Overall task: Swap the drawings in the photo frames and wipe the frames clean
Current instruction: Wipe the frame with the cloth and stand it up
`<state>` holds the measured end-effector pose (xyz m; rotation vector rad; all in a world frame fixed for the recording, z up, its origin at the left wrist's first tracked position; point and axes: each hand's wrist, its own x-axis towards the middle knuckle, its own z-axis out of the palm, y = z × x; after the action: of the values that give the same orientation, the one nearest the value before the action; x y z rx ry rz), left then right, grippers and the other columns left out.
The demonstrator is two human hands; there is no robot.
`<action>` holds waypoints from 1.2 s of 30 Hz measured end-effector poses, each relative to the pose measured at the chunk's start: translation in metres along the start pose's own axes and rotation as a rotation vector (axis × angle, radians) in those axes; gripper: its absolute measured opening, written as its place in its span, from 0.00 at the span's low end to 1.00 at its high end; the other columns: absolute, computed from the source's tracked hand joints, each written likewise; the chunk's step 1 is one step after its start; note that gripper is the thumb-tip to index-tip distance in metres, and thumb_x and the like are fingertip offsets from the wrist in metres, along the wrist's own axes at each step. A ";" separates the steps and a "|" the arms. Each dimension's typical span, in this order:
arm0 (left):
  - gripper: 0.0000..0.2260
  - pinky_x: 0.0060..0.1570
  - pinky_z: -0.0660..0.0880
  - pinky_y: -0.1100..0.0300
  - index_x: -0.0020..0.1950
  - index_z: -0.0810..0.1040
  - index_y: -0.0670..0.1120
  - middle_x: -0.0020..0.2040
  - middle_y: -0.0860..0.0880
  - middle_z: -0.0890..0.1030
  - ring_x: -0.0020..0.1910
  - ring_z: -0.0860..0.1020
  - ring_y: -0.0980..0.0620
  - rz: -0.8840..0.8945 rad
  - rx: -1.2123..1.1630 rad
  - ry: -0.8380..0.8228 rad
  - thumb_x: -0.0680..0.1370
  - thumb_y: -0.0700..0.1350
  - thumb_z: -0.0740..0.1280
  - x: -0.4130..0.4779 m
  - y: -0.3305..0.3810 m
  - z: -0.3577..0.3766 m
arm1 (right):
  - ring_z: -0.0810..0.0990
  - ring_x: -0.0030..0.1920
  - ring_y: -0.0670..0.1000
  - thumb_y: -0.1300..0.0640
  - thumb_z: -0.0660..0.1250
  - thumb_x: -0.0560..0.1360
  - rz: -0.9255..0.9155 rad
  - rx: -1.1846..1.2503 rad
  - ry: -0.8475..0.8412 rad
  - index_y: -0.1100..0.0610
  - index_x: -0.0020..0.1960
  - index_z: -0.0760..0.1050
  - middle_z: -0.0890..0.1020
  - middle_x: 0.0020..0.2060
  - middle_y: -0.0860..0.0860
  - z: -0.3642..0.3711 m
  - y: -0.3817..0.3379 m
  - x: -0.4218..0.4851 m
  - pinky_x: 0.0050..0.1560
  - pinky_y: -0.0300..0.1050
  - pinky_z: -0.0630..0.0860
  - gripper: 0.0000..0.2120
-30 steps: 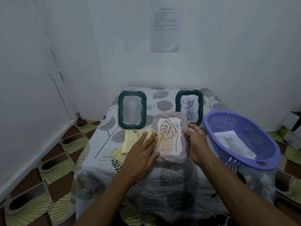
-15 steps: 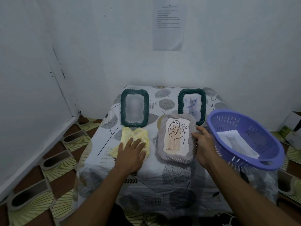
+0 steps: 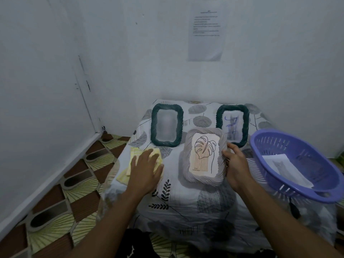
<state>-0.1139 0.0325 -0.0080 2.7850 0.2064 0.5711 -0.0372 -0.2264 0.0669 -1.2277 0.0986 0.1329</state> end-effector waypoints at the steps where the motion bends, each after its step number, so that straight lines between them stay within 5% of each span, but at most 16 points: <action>1: 0.25 0.63 0.67 0.47 0.64 0.74 0.47 0.67 0.46 0.72 0.65 0.71 0.47 0.022 -0.084 0.081 0.78 0.59 0.51 0.006 0.009 -0.002 | 0.81 0.44 0.56 0.67 0.56 0.80 -0.007 0.006 -0.013 0.60 0.61 0.72 0.82 0.48 0.58 0.000 -0.001 0.001 0.40 0.50 0.78 0.12; 4: 0.13 0.47 0.74 0.55 0.55 0.77 0.45 0.51 0.46 0.79 0.46 0.77 0.50 -0.156 -0.699 -0.064 0.81 0.52 0.58 0.024 0.057 -0.024 | 0.81 0.46 0.58 0.67 0.55 0.80 -0.019 0.017 -0.063 0.59 0.59 0.72 0.82 0.51 0.61 -0.003 -0.001 0.001 0.45 0.53 0.79 0.11; 7: 0.14 0.44 0.77 0.54 0.52 0.78 0.45 0.44 0.47 0.82 0.41 0.79 0.50 -0.450 -1.248 -0.359 0.82 0.51 0.57 0.037 0.093 -0.032 | 0.81 0.48 0.60 0.67 0.55 0.80 -0.009 -0.007 -0.108 0.57 0.58 0.71 0.82 0.52 0.62 -0.010 0.001 0.000 0.52 0.60 0.78 0.12; 10: 0.12 0.54 0.76 0.49 0.50 0.79 0.46 0.50 0.45 0.82 0.49 0.79 0.46 -0.502 -1.371 -0.391 0.82 0.48 0.58 0.045 0.107 -0.023 | 0.82 0.48 0.59 0.66 0.54 0.80 -0.004 -0.018 -0.146 0.56 0.58 0.71 0.83 0.50 0.60 -0.018 0.000 -0.002 0.51 0.59 0.79 0.12; 14: 0.11 0.55 0.75 0.50 0.45 0.77 0.45 0.47 0.44 0.82 0.47 0.80 0.48 -0.500 -1.521 -0.376 0.82 0.44 0.58 0.050 0.114 -0.018 | 0.81 0.50 0.58 0.65 0.54 0.80 -0.015 0.018 -0.171 0.60 0.61 0.71 0.82 0.52 0.59 -0.024 -0.003 0.003 0.53 0.58 0.78 0.12; 17: 0.10 0.58 0.76 0.50 0.51 0.78 0.42 0.51 0.43 0.83 0.52 0.80 0.47 -0.448 -1.607 -0.378 0.83 0.43 0.57 0.050 0.114 -0.012 | 0.80 0.49 0.58 0.66 0.53 0.80 -0.010 0.039 -0.181 0.61 0.61 0.71 0.82 0.51 0.60 -0.025 -0.002 0.006 0.55 0.58 0.76 0.12; 23: 0.11 0.48 0.79 0.59 0.55 0.77 0.41 0.50 0.44 0.84 0.49 0.82 0.50 -0.415 -1.622 -0.287 0.83 0.40 0.56 0.051 0.111 0.001 | 0.81 0.50 0.56 0.64 0.54 0.81 -0.011 0.022 -0.207 0.60 0.60 0.73 0.82 0.53 0.58 -0.026 0.007 0.018 0.53 0.53 0.77 0.13; 28: 0.11 0.45 0.78 0.59 0.53 0.78 0.45 0.46 0.49 0.85 0.48 0.82 0.51 -0.397 -1.516 -0.180 0.83 0.41 0.56 0.078 0.105 0.004 | 0.81 0.52 0.49 0.56 0.54 0.82 -0.230 -0.673 -0.134 0.54 0.58 0.73 0.81 0.53 0.51 -0.046 0.025 0.038 0.46 0.42 0.77 0.11; 31: 0.11 0.46 0.77 0.58 0.55 0.78 0.45 0.49 0.48 0.84 0.50 0.82 0.50 -0.376 -1.409 -0.171 0.83 0.42 0.56 0.101 0.103 0.009 | 0.79 0.52 0.51 0.56 0.56 0.81 -0.473 -1.210 -0.147 0.53 0.57 0.73 0.80 0.53 0.51 -0.066 0.042 0.054 0.51 0.49 0.76 0.10; 36: 0.11 0.52 0.78 0.53 0.56 0.77 0.43 0.51 0.45 0.83 0.51 0.81 0.48 -0.381 -1.382 -0.153 0.83 0.43 0.56 0.136 0.103 0.019 | 0.75 0.57 0.53 0.54 0.57 0.78 -0.611 -1.536 -0.144 0.56 0.61 0.74 0.75 0.58 0.52 -0.074 0.059 0.061 0.59 0.50 0.73 0.14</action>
<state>0.0264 -0.0430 0.0561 1.3844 0.1892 0.2199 0.0135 -0.2738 -0.0214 -2.6982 -0.6222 -0.3138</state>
